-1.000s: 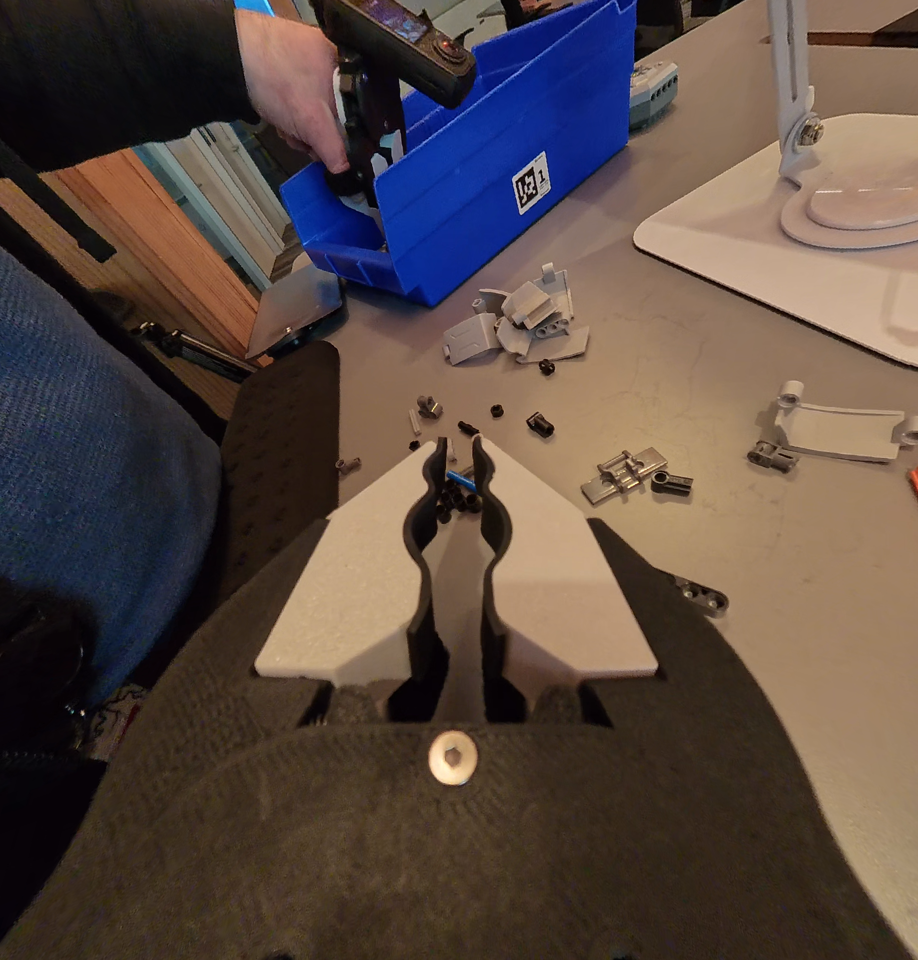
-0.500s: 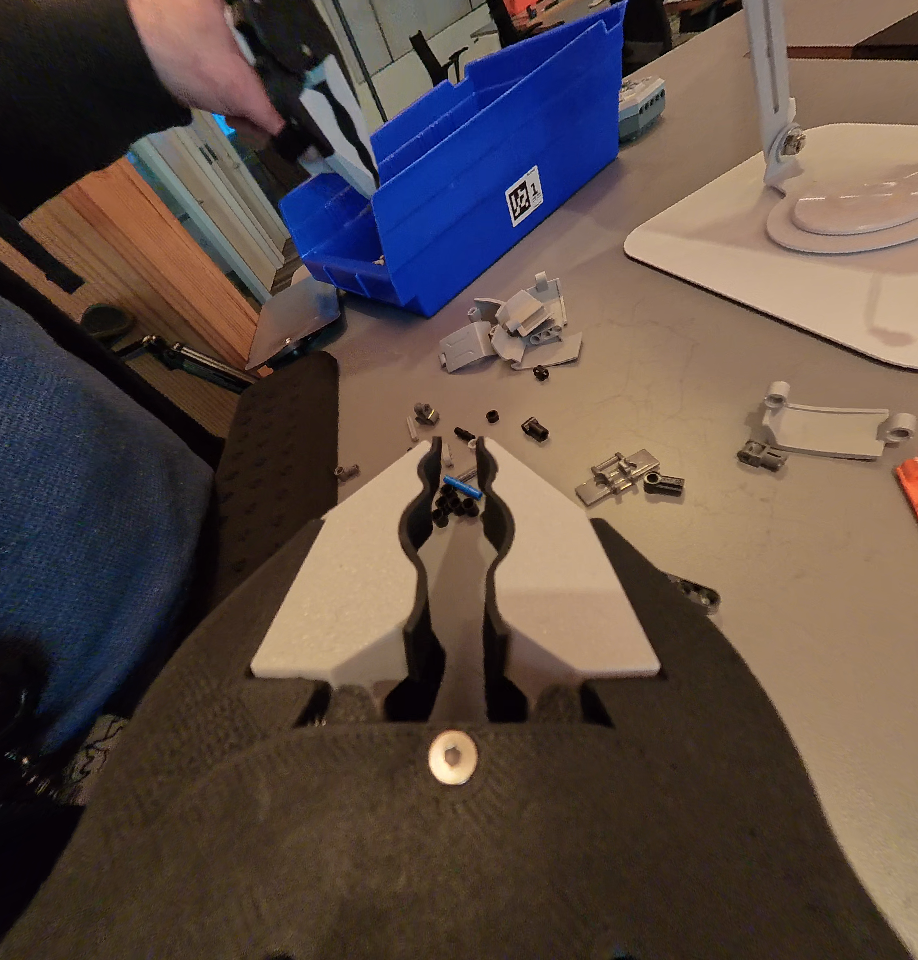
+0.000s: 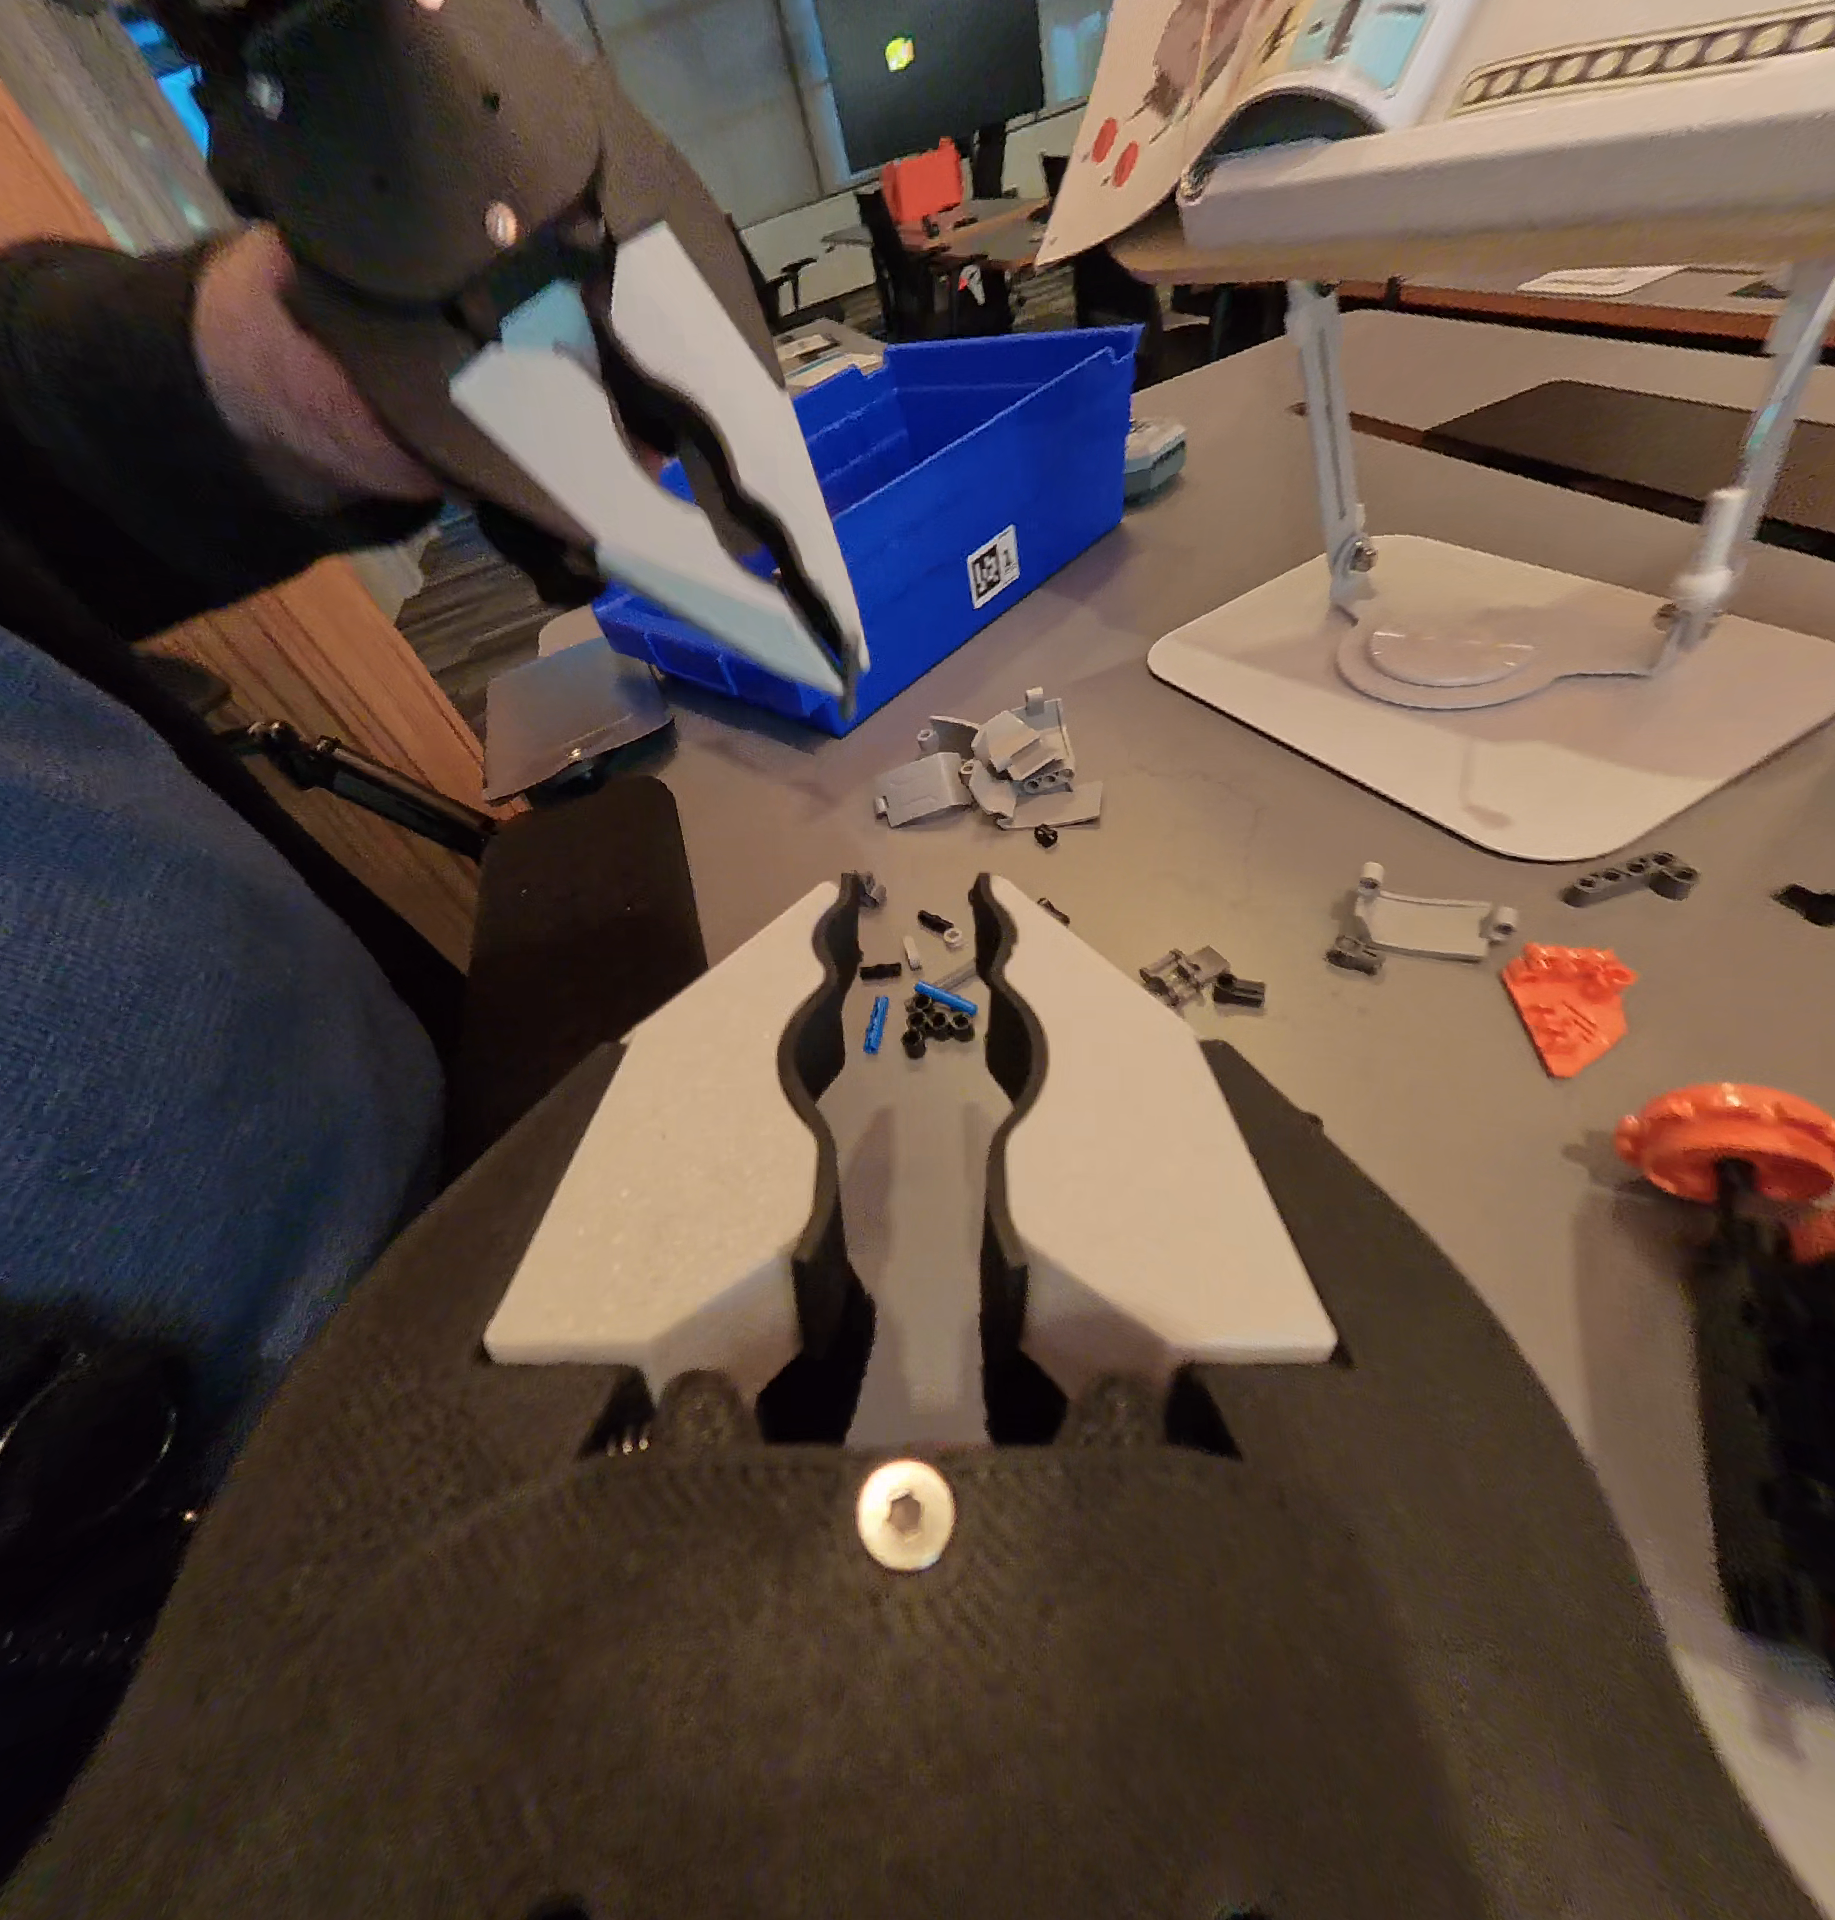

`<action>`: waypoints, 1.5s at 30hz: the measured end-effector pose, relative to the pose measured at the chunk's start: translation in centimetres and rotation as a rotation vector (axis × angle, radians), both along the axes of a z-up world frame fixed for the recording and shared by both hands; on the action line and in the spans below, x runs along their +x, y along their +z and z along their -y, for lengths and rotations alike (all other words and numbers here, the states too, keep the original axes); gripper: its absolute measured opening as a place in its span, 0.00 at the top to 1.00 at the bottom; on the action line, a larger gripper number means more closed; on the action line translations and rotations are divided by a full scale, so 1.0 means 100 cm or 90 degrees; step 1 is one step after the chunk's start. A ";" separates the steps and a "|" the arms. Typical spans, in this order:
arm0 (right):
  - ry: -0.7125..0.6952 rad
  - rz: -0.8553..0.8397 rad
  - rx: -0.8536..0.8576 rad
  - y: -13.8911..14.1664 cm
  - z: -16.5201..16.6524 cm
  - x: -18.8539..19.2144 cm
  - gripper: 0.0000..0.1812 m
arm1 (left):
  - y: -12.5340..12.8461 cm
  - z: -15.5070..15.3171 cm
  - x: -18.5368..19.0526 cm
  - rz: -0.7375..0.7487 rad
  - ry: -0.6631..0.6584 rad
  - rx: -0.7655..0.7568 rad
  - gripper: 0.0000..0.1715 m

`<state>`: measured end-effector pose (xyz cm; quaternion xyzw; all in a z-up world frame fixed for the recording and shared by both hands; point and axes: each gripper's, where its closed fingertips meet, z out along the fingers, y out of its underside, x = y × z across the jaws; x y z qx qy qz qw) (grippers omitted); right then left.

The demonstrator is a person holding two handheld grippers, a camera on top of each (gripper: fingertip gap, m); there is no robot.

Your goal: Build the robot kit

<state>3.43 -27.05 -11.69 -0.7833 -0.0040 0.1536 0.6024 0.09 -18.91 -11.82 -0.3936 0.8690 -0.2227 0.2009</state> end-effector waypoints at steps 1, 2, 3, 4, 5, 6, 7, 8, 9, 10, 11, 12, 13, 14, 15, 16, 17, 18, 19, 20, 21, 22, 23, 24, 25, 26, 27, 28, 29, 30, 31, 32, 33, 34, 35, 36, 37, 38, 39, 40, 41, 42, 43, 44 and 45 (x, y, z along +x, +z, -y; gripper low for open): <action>-0.010 -0.001 0.001 0.001 0.005 0.002 0.89 | -0.005 0.016 0.009 0.020 -0.030 0.027 0.98; -0.019 -0.001 -0.002 0.001 0.009 0.003 0.89 | -0.010 0.029 0.018 0.042 -0.054 0.059 0.98; -0.031 0.000 -0.004 0.002 0.014 0.006 0.89 | -0.013 0.043 0.026 0.066 -0.078 0.080 0.98; -0.042 0.000 -0.005 0.002 0.018 0.008 0.89 | -0.015 0.056 0.033 0.085 -0.100 0.094 0.99; -0.051 -0.002 -0.004 0.003 0.022 0.011 0.89 | -0.016 0.065 0.039 0.103 -0.116 0.113 0.98; -0.060 -0.003 -0.001 0.003 0.026 0.013 0.90 | -0.019 0.073 0.043 0.109 -0.129 0.130 0.98; -0.068 -0.003 0.002 0.004 0.030 0.016 0.90 | -0.021 0.080 0.045 0.116 -0.143 0.142 0.98; -0.069 -0.005 0.003 0.004 0.033 0.016 0.90 | -0.022 0.087 0.048 0.130 -0.156 0.157 0.98; -0.064 -0.011 0.000 0.003 0.035 0.016 0.89 | -0.023 0.092 0.050 0.137 -0.165 0.172 0.98; -0.059 -0.016 -0.005 0.001 0.037 0.015 0.89 | -0.026 0.096 0.051 0.133 -0.173 0.186 0.98; -0.057 -0.016 -0.010 -0.001 0.039 0.014 0.89 | -0.025 0.100 0.053 0.145 -0.180 0.197 0.98; -0.059 -0.016 -0.011 -0.002 0.040 0.014 0.89 | -0.025 0.106 0.054 0.155 -0.187 0.204 0.98; -0.068 -0.019 -0.012 -0.003 0.041 0.015 0.91 | -0.027 0.110 0.054 0.150 -0.196 0.212 0.98; -0.075 -0.026 -0.017 -0.005 0.042 0.016 0.91 | -0.028 0.113 0.055 0.154 -0.203 0.228 0.98; -0.071 -0.032 -0.026 -0.009 0.042 0.015 0.91 | -0.028 0.117 0.056 0.160 -0.206 0.234 0.98; -0.070 -0.032 -0.028 -0.011 0.042 0.013 0.92 | -0.029 0.120 0.056 0.155 -0.208 0.235 0.98; -0.073 -0.029 -0.027 -0.012 0.043 0.014 0.93 | -0.030 0.120 0.057 0.154 -0.209 0.246 0.98; -0.075 -0.027 -0.027 -0.013 0.045 0.014 0.93 | -0.030 0.122 0.057 0.158 -0.207 0.244 0.98; -0.075 -0.026 -0.029 -0.014 0.047 0.015 0.97 | -0.030 0.124 0.056 0.153 -0.204 0.229 0.98; -0.079 -0.022 -0.030 -0.015 0.050 0.017 0.99 | -0.031 0.128 0.055 0.149 -0.208 0.223 0.98; -0.081 -0.022 -0.029 -0.016 0.051 0.018 0.99 | -0.031 0.129 0.056 0.157 -0.211 0.236 0.98; -0.078 -0.025 -0.029 -0.016 0.053 0.018 0.99 | -0.032 0.131 0.056 0.158 -0.215 0.242 0.98; -0.076 -0.024 -0.029 -0.018 0.054 0.018 0.99 | -0.034 0.133 0.057 0.152 -0.217 0.238 0.98; -0.080 -0.021 -0.026 -0.018 0.056 0.020 0.99 | -0.035 0.135 0.058 0.155 -0.221 0.239 0.98; -0.083 -0.027 -0.024 -0.019 0.057 0.021 0.99 | -0.035 0.137 0.060 0.162 -0.226 0.243 0.98; -0.085 -0.037 -0.025 -0.020 0.059 0.022 0.98 | -0.036 0.139 0.061 0.159 -0.228 0.240 0.98; -0.091 -0.039 -0.023 -0.020 0.061 0.024 0.99 | -0.037 0.141 0.062 0.158 -0.232 0.239 0.98; -0.097 -0.033 -0.026 -0.021 0.063 0.026 0.99 | -0.037 0.143 0.064 0.162 -0.237 0.246 0.98; -0.098 -0.025 -0.031 -0.022 0.066 0.027 0.99 | -0.039 0.145 0.066 0.161 -0.244 0.250 0.98; -0.102 -0.016 -0.034 -0.023 0.068 0.029 0.99 | -0.040 0.148 0.067 0.157 -0.252 0.245 0.98; -0.108 -0.010 -0.032 -0.023 0.071 0.032 0.99 | -0.040 0.151 0.069 0.159 -0.254 0.235 0.98; -0.112 -0.014 -0.027 -0.021 0.074 0.034 1.00 | -0.039 0.155 0.071 0.159 -0.252 0.221 0.98; -0.116 -0.024 -0.021 -0.019 0.078 0.037 1.00 | -0.037 0.158 0.074 0.163 -0.245 0.204 0.98; -0.123 -0.037 -0.012 -0.017 0.082 0.042 1.00 | -0.036 0.161 0.079 0.167 -0.234 0.177 0.95; -0.135 -0.050 -0.002 -0.015 0.086 0.047 1.00 | -0.037 0.163 0.083 0.159 -0.221 0.151 0.87; -0.144 -0.064 0.008 -0.012 0.091 0.052 1.00 | -0.040 0.161 0.087 0.142 -0.202 0.132 0.80; -0.146 -0.077 0.018 -0.010 0.095 0.055 1.00 | -0.044 0.159 0.091 0.129 -0.190 0.119 0.78; -0.149 -0.086 0.026 -0.009 0.099 0.058 1.00 | -0.045 0.159 0.094 0.130 -0.189 0.112 0.80; -0.154 -0.089 0.030 -0.008 0.102 0.061 1.00 | -0.045 0.160 0.097 0.137 -0.194 0.104 0.84; -0.155 -0.093 0.033 -0.007 0.105 0.062 1.00 | -0.045 0.164 0.098 0.139 -0.202 0.094 0.87; -0.153 -0.098 0.035 -0.006 0.107 0.063 1.00 | -0.046 0.167 0.098 0.138 -0.208 0.088 0.88; -0.151 -0.100 0.035 -0.006 0.109 0.063 1.00 | -0.046 0.171 0.100 0.141 -0.213 0.084 0.89; -0.149 -0.100 0.036 -0.006 0.110 0.063 1.00 | -0.045 0.175 0.101 0.147 -0.217 0.081 0.92; -0.146 -0.101 0.037 -0.006 0.111 0.063 1.00 | -0.046 0.178 0.102 0.148 -0.223 0.078 0.95; -0.142 -0.103 0.040 -0.005 0.112 0.063 1.00 | -0.047 0.181 0.101 0.149 -0.231 0.076 0.98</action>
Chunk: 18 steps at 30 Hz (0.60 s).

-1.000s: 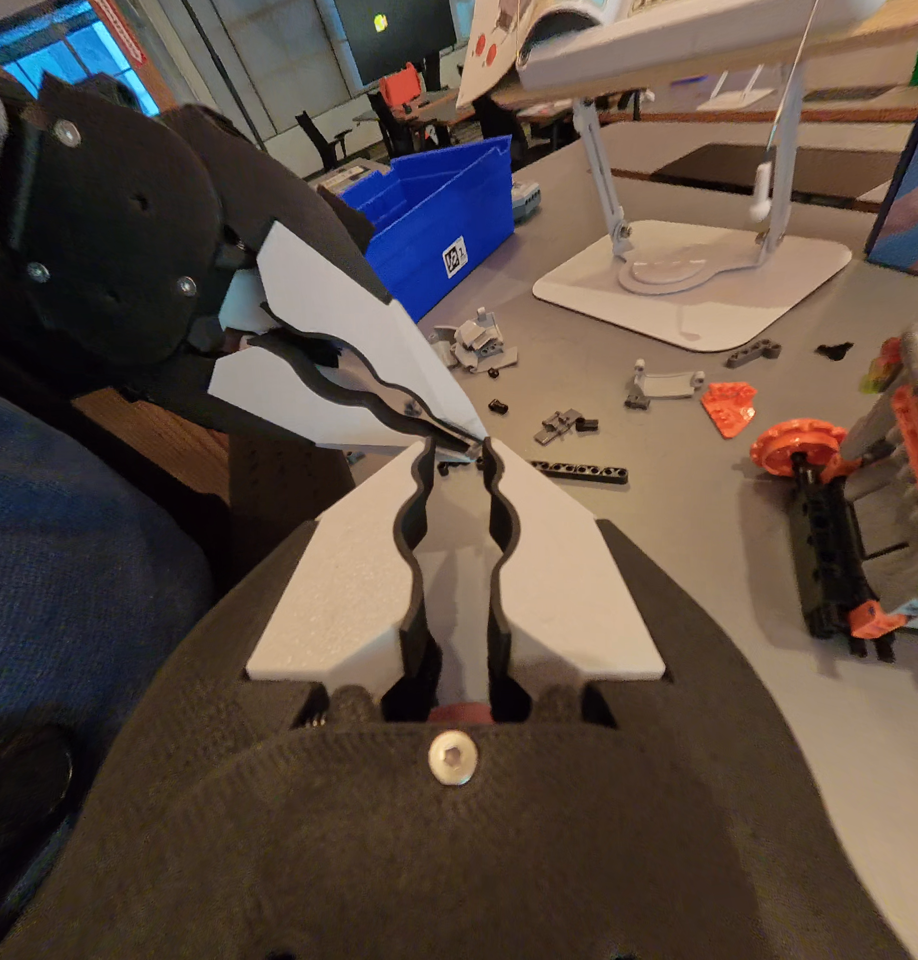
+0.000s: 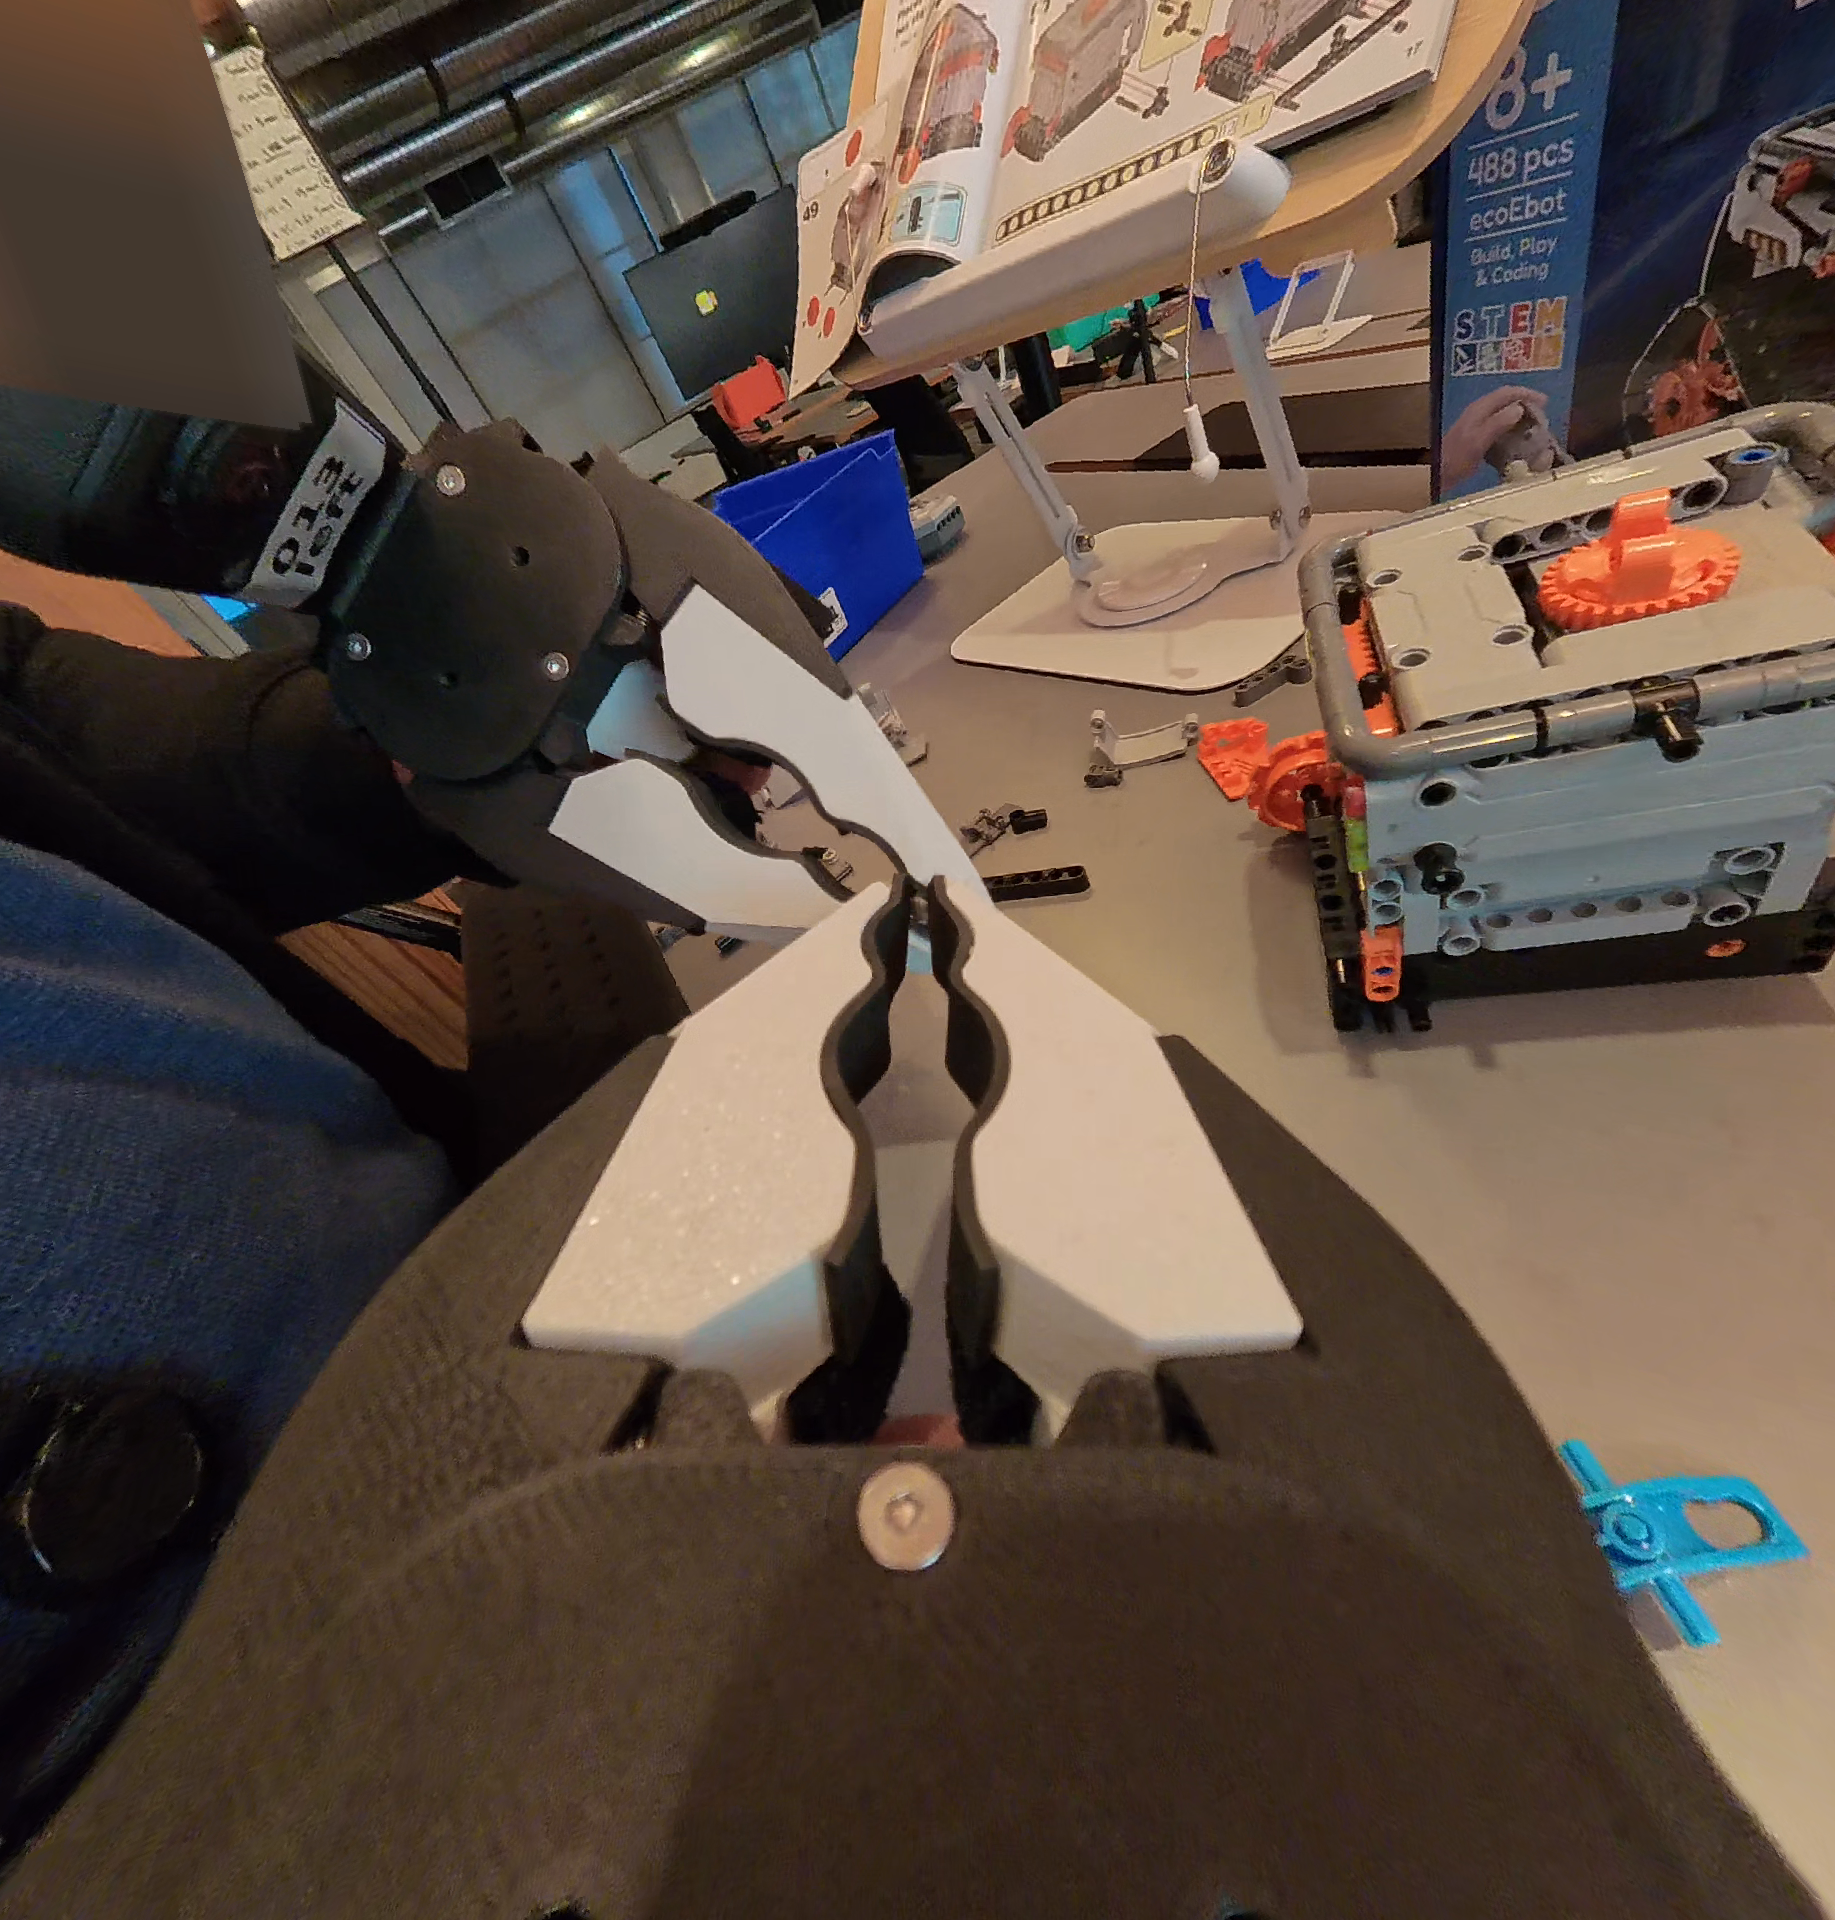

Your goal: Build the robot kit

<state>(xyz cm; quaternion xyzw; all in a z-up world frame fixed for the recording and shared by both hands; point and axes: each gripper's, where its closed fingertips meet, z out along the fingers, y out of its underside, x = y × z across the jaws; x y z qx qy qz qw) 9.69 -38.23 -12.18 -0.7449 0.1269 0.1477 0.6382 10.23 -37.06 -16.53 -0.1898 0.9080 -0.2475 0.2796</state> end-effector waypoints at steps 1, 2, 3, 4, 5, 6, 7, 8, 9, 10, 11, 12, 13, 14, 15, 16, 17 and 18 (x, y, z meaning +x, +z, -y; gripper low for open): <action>0.000 -0.002 0.000 0.000 0.001 0.001 0.99 | -0.001 0.002 0.001 0.004 -0.003 0.000 0.98; -0.003 -0.004 -0.004 -0.002 0.001 0.002 0.99 | -0.002 0.002 0.002 0.001 -0.001 0.000 0.98; -0.005 -0.003 -0.008 -0.003 0.002 0.003 0.99 | -0.004 0.003 0.002 -0.004 0.001 0.001 0.98; -0.002 0.004 -0.013 -0.004 0.002 0.003 0.98 | -0.004 0.003 0.003 -0.004 0.005 0.001 0.98; 0.005 0.012 -0.028 -0.007 0.002 0.002 0.96 | -0.003 0.004 0.004 -0.006 0.005 -0.002 0.98; 0.013 0.020 -0.043 -0.010 0.002 0.001 0.96 | -0.003 0.006 0.005 -0.007 0.002 -0.003 0.98; 0.016 0.026 -0.046 -0.010 0.001 0.001 0.97 | -0.003 0.007 0.006 -0.004 0.000 0.003 0.98; 0.012 0.033 -0.042 -0.008 0.002 0.003 0.98 | -0.003 0.007 0.008 0.000 -0.004 0.010 0.98; 0.011 0.036 -0.046 -0.008 0.002 0.004 0.98 | -0.003 0.008 0.009 0.002 -0.005 0.014 0.98; 0.013 0.038 -0.054 -0.010 0.003 0.006 0.99 | -0.004 0.008 0.010 0.000 -0.005 0.019 0.98; 0.012 0.045 -0.058 -0.011 0.004 0.008 0.99 | -0.005 0.009 0.011 -0.001 -0.007 0.017 0.98; 0.011 0.053 -0.060 -0.011 0.005 0.010 0.99 | -0.005 0.010 0.012 -0.002 -0.007 0.011 0.98; 0.013 0.056 -0.060 -0.012 0.006 0.011 0.99 | -0.006 0.012 0.012 -0.008 -0.009 0.000 0.98; 0.013 0.057 -0.059 -0.011 0.006 0.012 0.99 | -0.006 0.013 0.012 -0.011 -0.008 -0.007 0.98; 0.012 0.057 -0.055 -0.010 0.008 0.013 0.99 | -0.003 0.011 0.015 -0.003 0.000 -0.015 0.95; 0.006 0.059 -0.052 -0.010 0.009 0.015 0.99 | 0.001 0.007 0.020 0.007 0.018 -0.030 0.86; -0.006 0.061 -0.051 -0.010 0.012 0.020 0.99 | 0.003 -0.002 0.027 0.018 0.052 -0.044 0.75; -0.019 0.062 -0.052 -0.011 0.016 0.025 0.99 | 0.005 -0.015 0.036 0.035 0.101 -0.062 0.66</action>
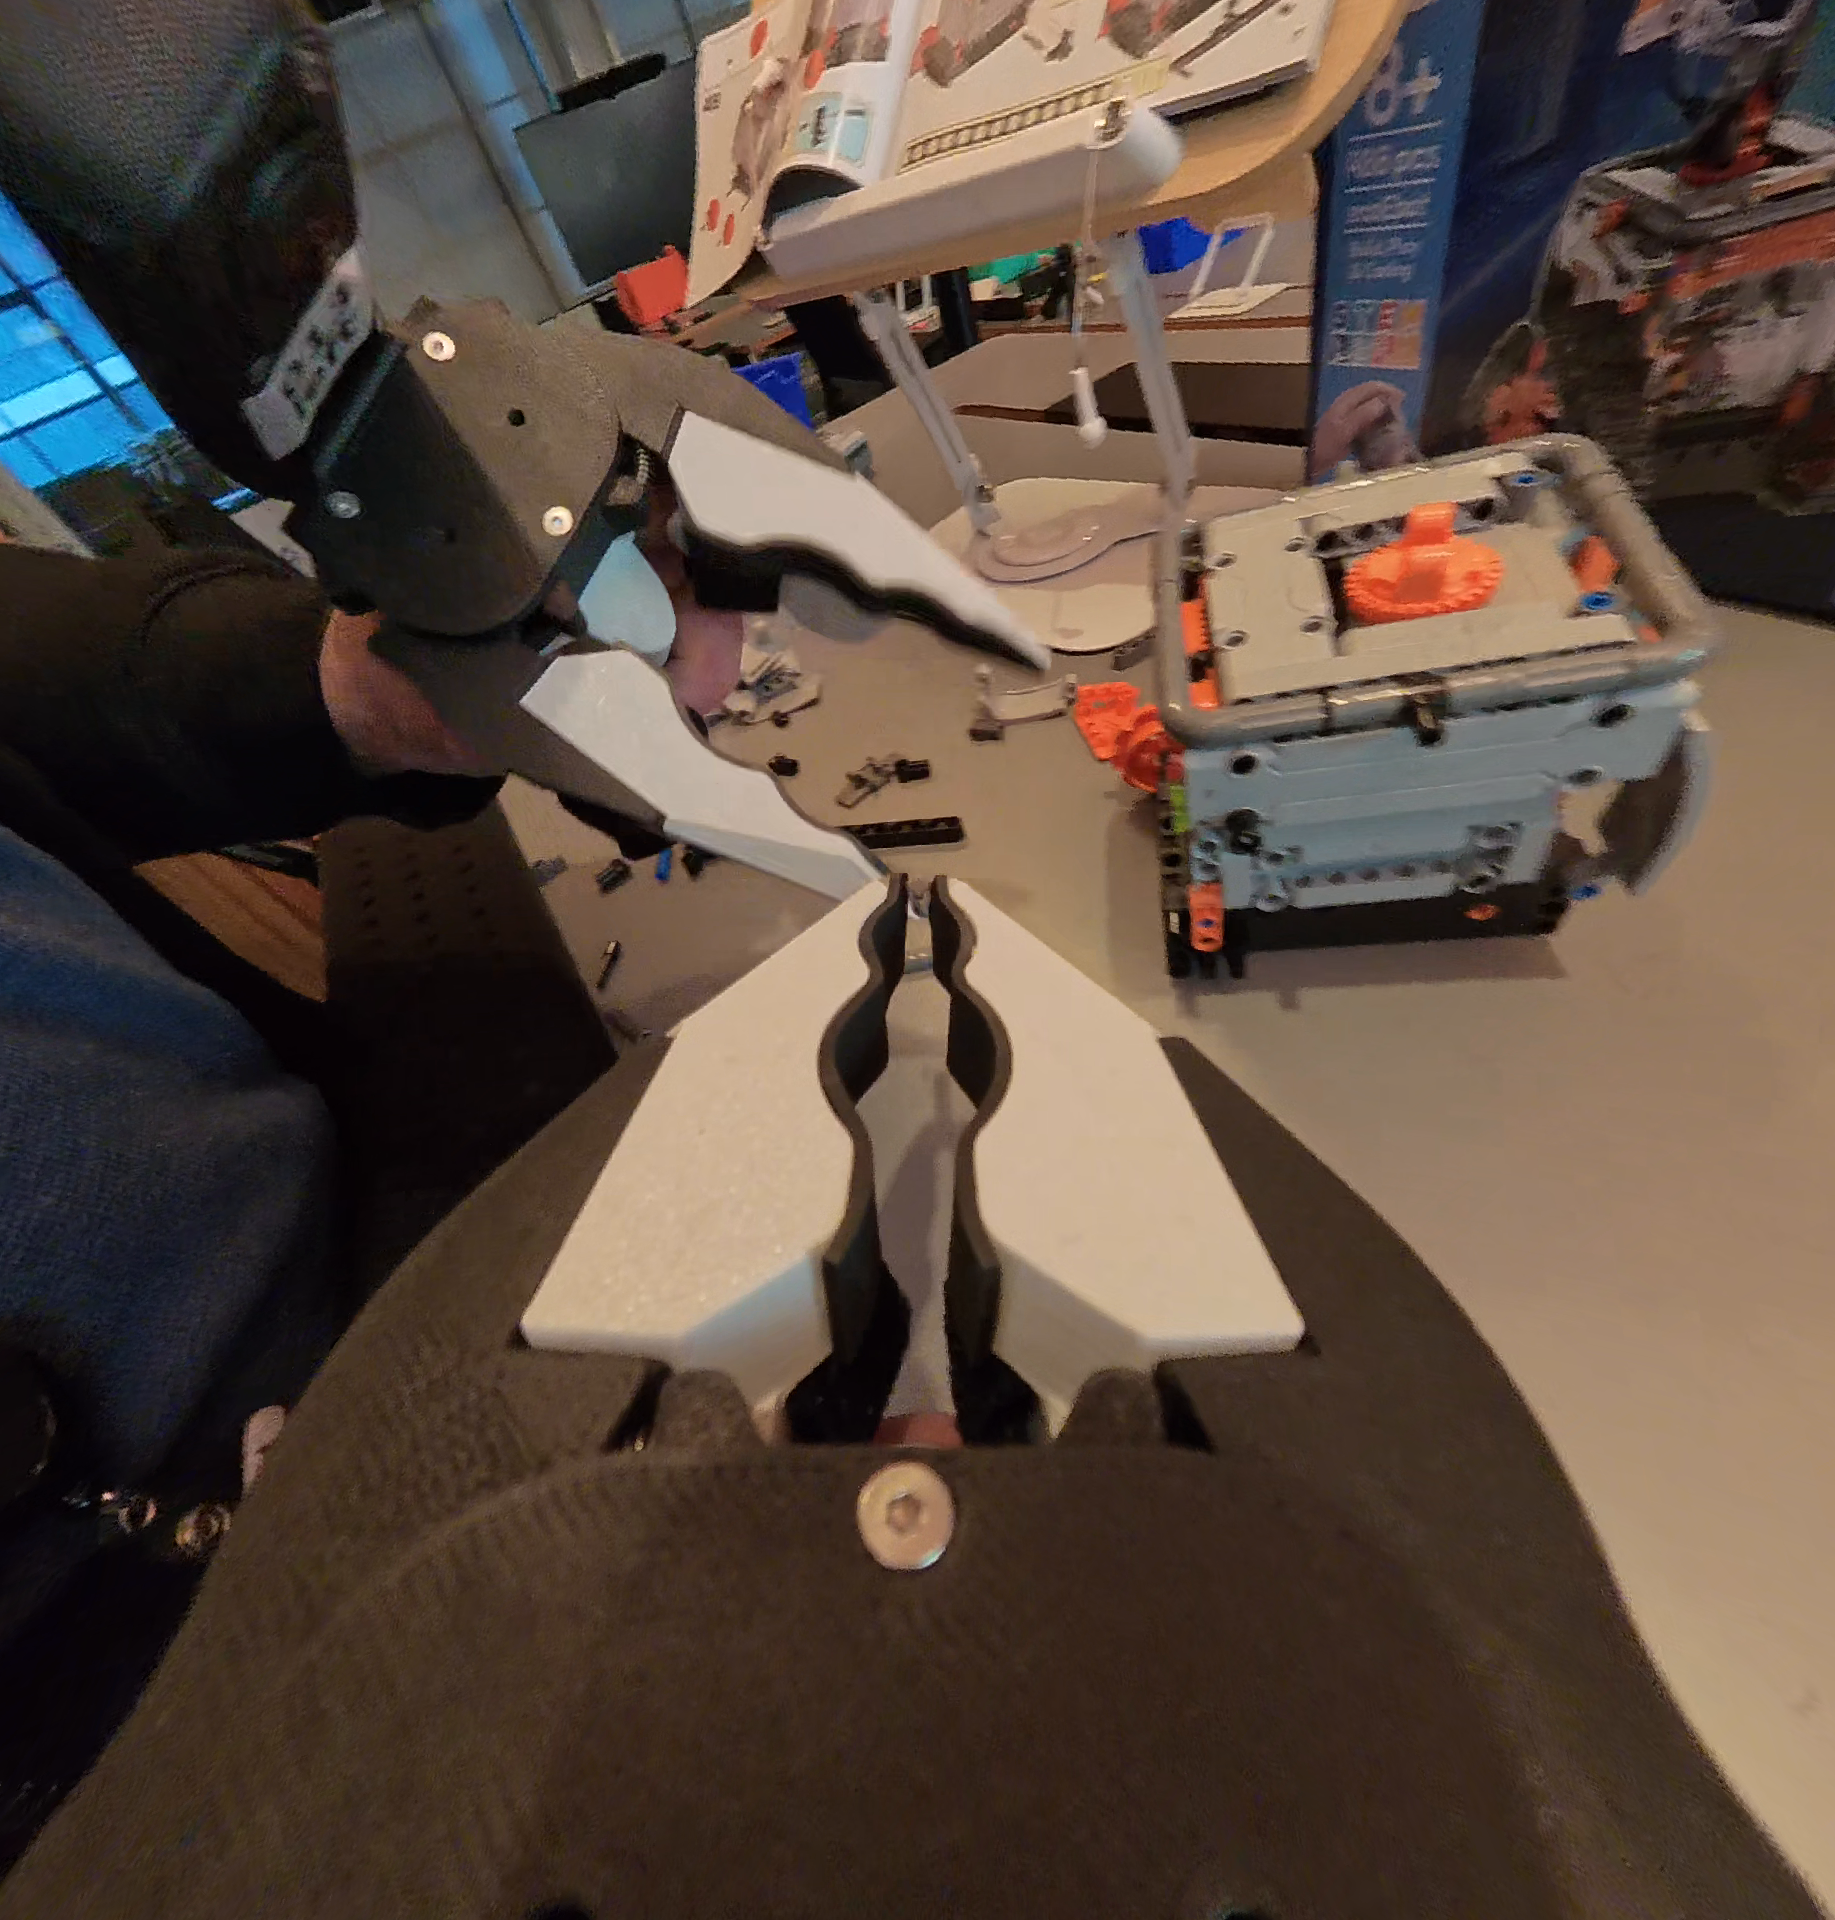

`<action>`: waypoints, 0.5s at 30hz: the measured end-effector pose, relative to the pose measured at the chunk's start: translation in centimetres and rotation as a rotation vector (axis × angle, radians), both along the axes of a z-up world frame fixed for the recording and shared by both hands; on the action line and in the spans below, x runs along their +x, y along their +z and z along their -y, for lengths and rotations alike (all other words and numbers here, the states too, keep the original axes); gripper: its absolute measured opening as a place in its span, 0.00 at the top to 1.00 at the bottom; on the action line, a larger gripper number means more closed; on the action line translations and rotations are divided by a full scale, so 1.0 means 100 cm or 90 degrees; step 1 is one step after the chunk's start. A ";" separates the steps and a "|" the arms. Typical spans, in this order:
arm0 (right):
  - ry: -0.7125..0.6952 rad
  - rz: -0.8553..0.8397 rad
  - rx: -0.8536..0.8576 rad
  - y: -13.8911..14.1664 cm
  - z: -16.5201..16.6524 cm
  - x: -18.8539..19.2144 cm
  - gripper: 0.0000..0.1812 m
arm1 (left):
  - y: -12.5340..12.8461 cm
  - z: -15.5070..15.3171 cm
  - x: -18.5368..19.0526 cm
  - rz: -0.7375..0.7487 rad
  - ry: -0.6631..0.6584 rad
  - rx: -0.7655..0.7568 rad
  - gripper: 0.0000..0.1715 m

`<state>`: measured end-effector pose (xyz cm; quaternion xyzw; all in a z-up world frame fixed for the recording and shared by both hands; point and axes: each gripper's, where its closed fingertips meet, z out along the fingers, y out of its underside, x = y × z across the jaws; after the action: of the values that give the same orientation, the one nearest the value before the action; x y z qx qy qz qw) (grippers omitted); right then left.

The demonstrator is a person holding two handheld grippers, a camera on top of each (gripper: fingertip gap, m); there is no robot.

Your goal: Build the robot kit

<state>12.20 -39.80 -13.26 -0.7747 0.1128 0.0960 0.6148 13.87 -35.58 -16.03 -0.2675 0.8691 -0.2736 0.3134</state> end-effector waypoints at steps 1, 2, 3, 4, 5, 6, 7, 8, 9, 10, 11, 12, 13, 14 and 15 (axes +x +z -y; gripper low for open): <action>-0.010 -0.002 -0.001 -0.002 0.004 0.005 0.99 | -0.001 -0.014 0.009 0.009 0.052 -0.020 0.53; -0.019 -0.005 -0.002 -0.004 0.008 0.010 0.99 | -0.005 -0.028 0.019 0.013 0.109 -0.037 0.38; -0.028 -0.008 -0.004 -0.006 0.012 0.015 0.99 | -0.010 -0.038 0.027 0.009 0.154 -0.054 0.25; -0.035 -0.010 -0.005 -0.008 0.015 0.019 0.99 | -0.015 -0.043 0.033 -0.006 0.184 -0.074 0.22; -0.040 -0.011 -0.006 -0.010 0.017 0.023 0.99 | -0.020 -0.044 0.039 -0.017 0.206 -0.093 0.19; -0.046 -0.011 -0.008 -0.012 0.019 0.026 0.99 | -0.024 -0.043 0.046 -0.025 0.223 -0.112 0.14; -0.051 -0.011 -0.009 -0.014 0.020 0.029 0.99 | -0.027 -0.042 0.054 -0.028 0.237 -0.130 0.13; -0.054 -0.013 -0.008 -0.015 0.021 0.031 0.99 | -0.032 -0.039 0.061 -0.035 0.245 -0.148 0.14; -0.056 -0.015 -0.006 -0.016 0.021 0.033 0.99 | -0.040 -0.036 0.066 -0.055 0.253 -0.159 0.13; -0.058 -0.016 -0.005 -0.017 0.022 0.035 0.99 | -0.045 -0.032 0.070 -0.074 0.259 -0.169 0.13; -0.060 -0.017 -0.004 -0.018 0.022 0.037 0.99 | -0.046 -0.029 0.074 -0.079 0.268 -0.182 0.18; -0.061 -0.019 -0.002 -0.018 0.023 0.038 0.99 | -0.048 -0.029 0.078 -0.078 0.275 -0.182 0.24; -0.063 -0.020 0.000 -0.018 0.023 0.039 0.99 | -0.051 -0.030 0.082 -0.073 0.279 -0.178 0.29; -0.065 -0.019 0.002 -0.018 0.024 0.040 0.99 | -0.054 -0.028 0.085 -0.079 0.275 -0.192 0.39; -0.066 -0.017 0.003 -0.017 0.025 0.041 0.99 | -0.056 -0.024 0.086 -0.091 0.269 -0.219 0.43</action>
<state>16.32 -42.30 -14.94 -0.7651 0.1609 0.0743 0.6190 22.43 -33.18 -21.68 -0.5103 0.7549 -0.3262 0.2516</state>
